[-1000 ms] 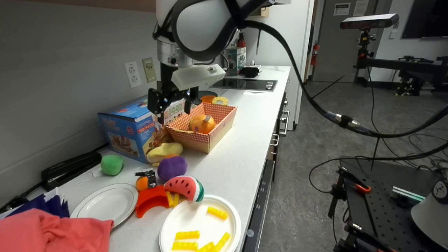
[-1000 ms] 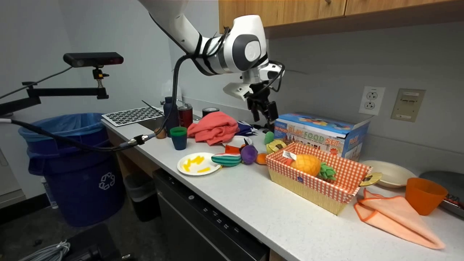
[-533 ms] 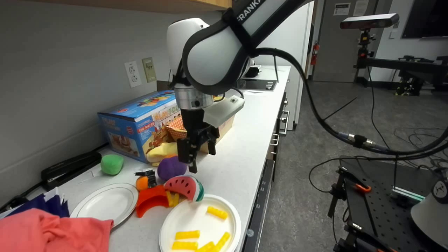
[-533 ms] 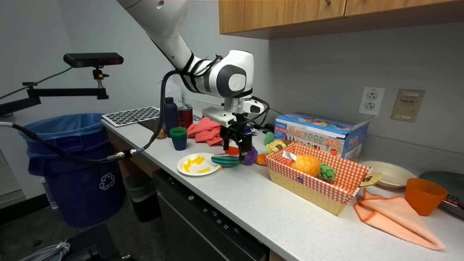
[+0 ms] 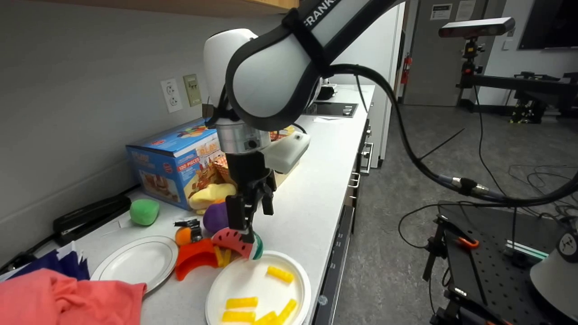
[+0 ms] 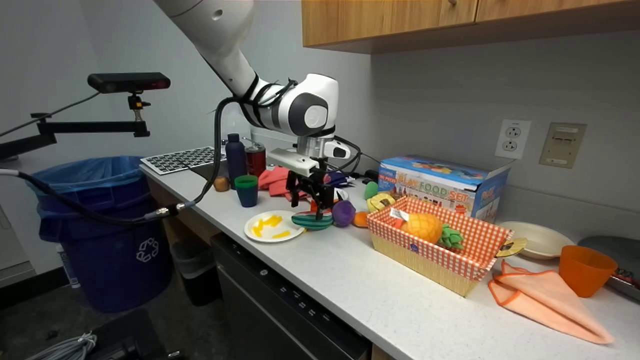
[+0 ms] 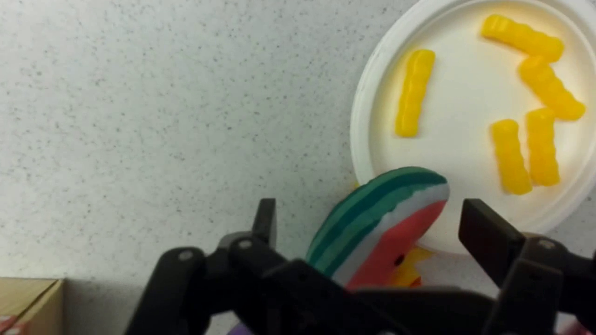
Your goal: Put the pineapple, cherry, watermelon, eggplant, banana and orange plushies in the box
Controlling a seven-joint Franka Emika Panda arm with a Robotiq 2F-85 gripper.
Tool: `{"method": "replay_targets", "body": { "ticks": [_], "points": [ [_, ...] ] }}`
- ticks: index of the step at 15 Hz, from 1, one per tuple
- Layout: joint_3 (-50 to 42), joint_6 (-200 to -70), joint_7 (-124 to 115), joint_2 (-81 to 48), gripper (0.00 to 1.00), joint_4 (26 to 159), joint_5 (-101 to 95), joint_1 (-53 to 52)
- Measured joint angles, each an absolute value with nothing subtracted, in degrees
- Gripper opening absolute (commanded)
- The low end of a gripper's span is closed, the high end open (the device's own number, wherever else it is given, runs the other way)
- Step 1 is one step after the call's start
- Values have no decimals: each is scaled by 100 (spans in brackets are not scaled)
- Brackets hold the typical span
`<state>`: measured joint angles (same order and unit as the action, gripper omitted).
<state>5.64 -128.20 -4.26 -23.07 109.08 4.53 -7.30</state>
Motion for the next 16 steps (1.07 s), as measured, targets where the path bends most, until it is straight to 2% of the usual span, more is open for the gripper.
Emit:
{"method": "replay_targets", "body": {
  "ticks": [9,10,11,13,16],
  "points": [
    [547,-12820,-529,-3017,100,10093,844,-626],
    [532,-12820,-561,-3106,94,10015,849,-608],
    [520,-12820,-588,-3181,72,9954,849,-594],
    [505,-12820,-640,-3306,68,9851,849,-573],
    [489,-12820,-697,-3412,44,9748,849,-550]
  ]
}}
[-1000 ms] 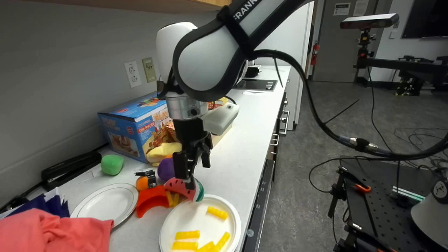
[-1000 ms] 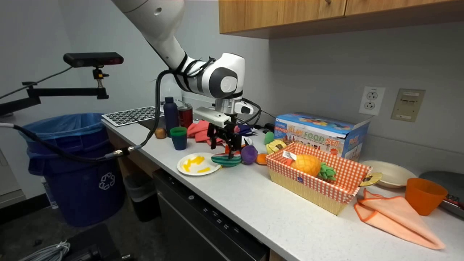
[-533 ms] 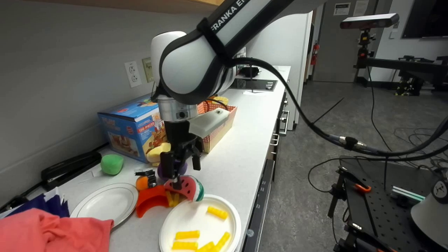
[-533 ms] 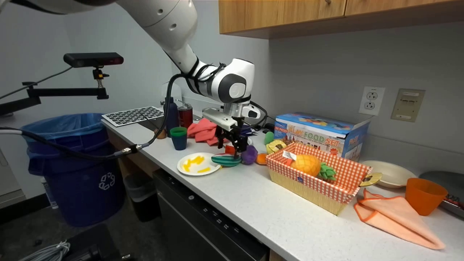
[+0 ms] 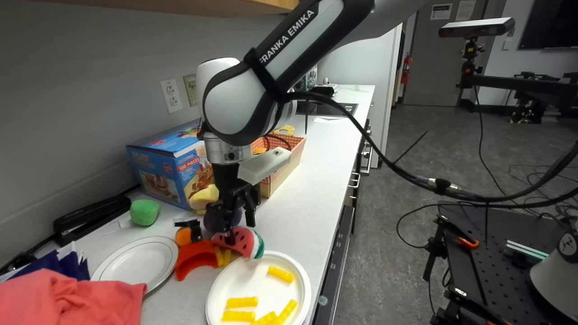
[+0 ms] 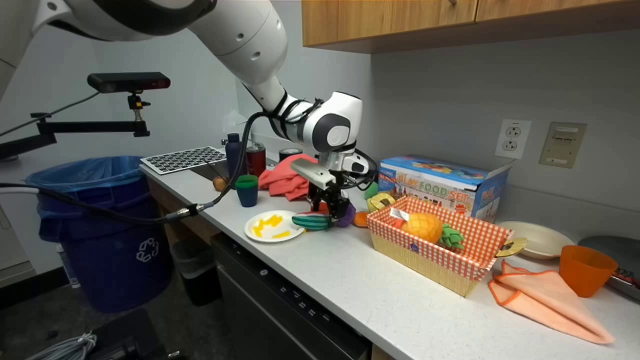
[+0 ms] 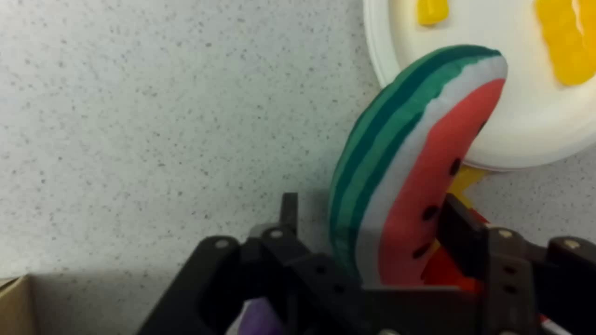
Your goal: Put the pineapple, cherry, watermelon, eggplant, banana and orange plushies in the box
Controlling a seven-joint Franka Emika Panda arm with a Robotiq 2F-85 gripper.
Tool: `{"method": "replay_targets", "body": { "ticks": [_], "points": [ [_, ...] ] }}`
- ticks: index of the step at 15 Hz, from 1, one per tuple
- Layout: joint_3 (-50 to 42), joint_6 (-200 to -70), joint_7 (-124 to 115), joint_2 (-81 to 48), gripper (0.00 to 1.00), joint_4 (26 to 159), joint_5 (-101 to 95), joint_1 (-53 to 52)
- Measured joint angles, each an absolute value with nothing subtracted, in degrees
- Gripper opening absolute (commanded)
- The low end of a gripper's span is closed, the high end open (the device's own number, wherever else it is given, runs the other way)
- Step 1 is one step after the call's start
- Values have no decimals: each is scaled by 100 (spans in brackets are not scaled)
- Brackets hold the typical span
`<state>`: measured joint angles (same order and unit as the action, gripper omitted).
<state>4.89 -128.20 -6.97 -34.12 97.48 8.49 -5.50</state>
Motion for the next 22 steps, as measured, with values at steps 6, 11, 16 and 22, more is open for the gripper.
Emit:
{"method": "replay_targets", "body": {
  "ticks": [6,11,16,22],
  "points": [
    [488,-12812,-707,-3404,2,9689,870,-504],
    [488,-12485,-704,-3099,3,9687,872,-441],
    [266,-12111,-707,-2479,3,9692,871,-270],
    [-324,-12879,-1487,-2181,3,9701,394,-202]
  ]
}}
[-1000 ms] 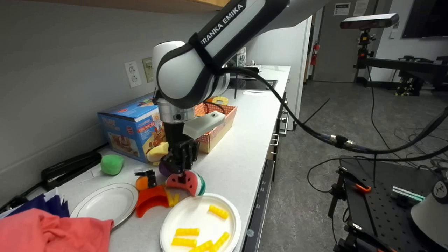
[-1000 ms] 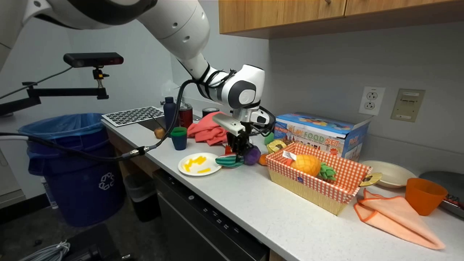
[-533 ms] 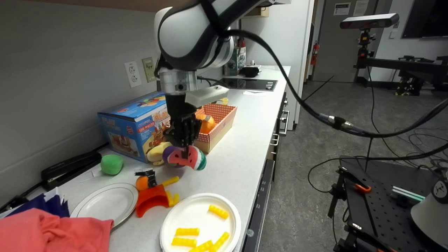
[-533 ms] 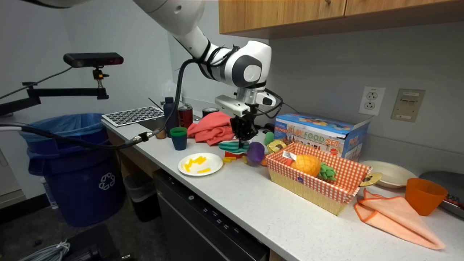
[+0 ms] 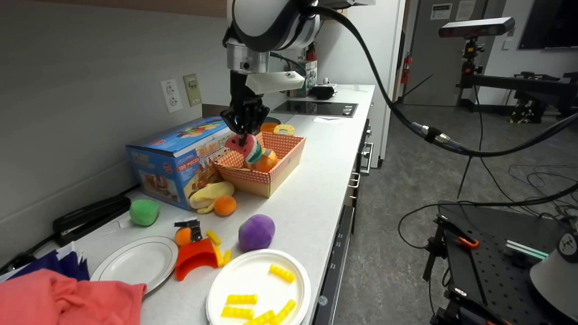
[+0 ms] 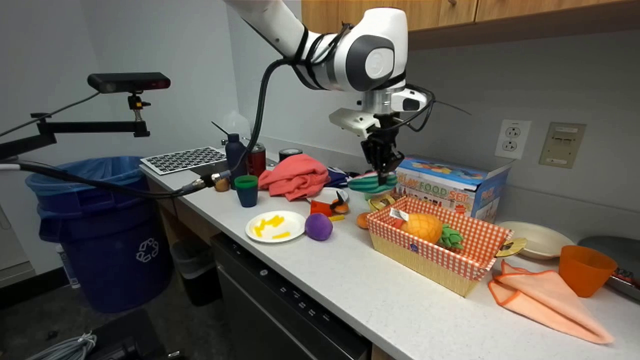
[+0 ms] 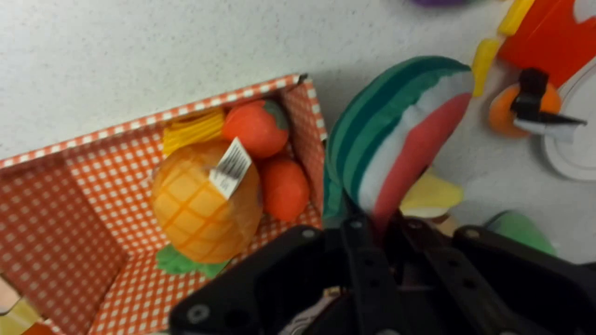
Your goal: Put the pineapple, cherry, watermelon, eggplant, banana and orange plushies in the box
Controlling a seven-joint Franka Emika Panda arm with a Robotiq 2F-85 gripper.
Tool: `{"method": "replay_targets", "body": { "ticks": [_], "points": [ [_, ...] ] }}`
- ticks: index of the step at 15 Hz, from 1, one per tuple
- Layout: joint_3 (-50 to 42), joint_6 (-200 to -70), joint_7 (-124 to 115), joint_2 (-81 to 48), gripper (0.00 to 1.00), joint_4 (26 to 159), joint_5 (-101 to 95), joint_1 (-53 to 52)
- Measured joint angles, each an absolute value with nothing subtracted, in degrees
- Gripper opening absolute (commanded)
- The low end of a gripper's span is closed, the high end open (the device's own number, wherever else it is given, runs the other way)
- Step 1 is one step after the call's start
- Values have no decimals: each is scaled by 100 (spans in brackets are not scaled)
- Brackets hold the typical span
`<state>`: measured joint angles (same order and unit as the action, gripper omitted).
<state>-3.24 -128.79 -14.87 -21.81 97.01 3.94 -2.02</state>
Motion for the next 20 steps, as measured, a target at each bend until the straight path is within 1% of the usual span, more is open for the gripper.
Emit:
{"method": "replay_targets", "body": {
  "ticks": [5,7,9,12,15,16,20],
  "points": [
    [-752,-13610,-2825,-2351,3,9739,-752,-357],
    [-935,-13658,-3338,-2503,36,9733,-1172,-475],
    [-1063,-13658,-3757,-2650,50,9727,-1450,-572],
    [-1122,-13655,-4122,-2761,75,9723,-1627,-641],
    [-1124,-13667,-4271,-2749,96,9716,-1657,-682],
    [-1124,-13703,-4312,-2723,99,9717,-1679,-699],
    [-1012,-13827,-4279,-2461,100,9800,-1731,-764]
  ]
}}
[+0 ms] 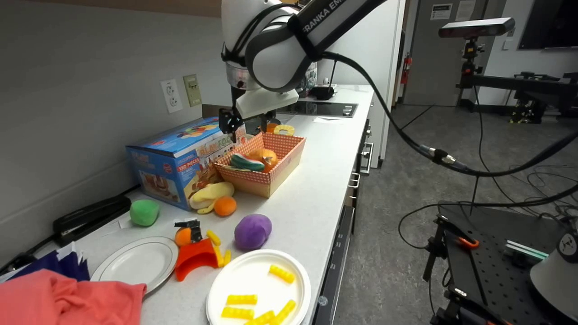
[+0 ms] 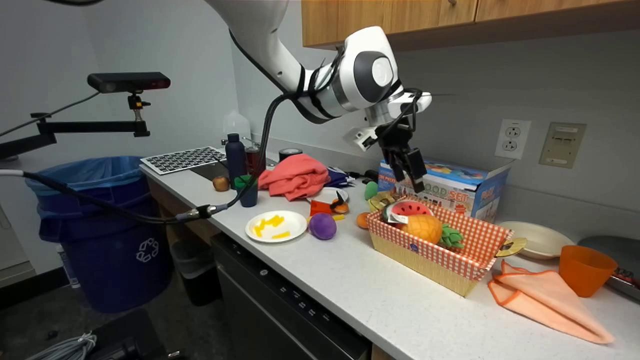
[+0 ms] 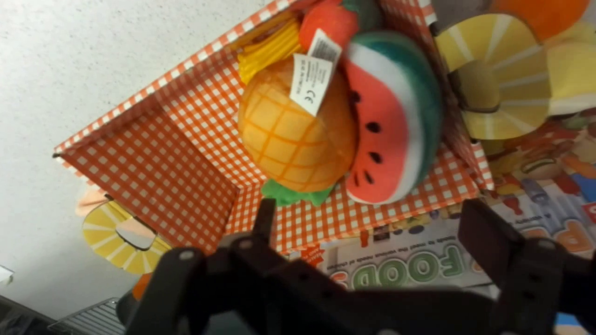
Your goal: Put the pineapple, cherry, watermelon, eggplant, banana and orange plushies in the box
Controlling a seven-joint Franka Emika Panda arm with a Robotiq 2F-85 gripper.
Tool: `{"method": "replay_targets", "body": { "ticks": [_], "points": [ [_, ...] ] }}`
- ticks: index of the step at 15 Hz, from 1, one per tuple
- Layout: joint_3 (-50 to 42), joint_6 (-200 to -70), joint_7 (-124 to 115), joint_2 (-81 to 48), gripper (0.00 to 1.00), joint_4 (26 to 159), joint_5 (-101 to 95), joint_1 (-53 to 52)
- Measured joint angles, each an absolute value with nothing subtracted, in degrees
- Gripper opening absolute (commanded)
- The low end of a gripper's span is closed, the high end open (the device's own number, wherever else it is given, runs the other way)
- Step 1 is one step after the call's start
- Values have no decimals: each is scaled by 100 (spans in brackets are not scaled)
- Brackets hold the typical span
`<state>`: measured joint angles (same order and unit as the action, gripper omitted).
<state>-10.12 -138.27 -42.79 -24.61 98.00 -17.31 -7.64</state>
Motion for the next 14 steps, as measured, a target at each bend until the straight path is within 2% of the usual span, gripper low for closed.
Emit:
{"method": "replay_targets", "body": {
  "ticks": [8,14],
  "points": [
    [-21,-13700,-2451,-1759,100,10744,-384,-732],
    [144,-13220,-1691,-1951,100,10966,21,-729]
  ]
}}
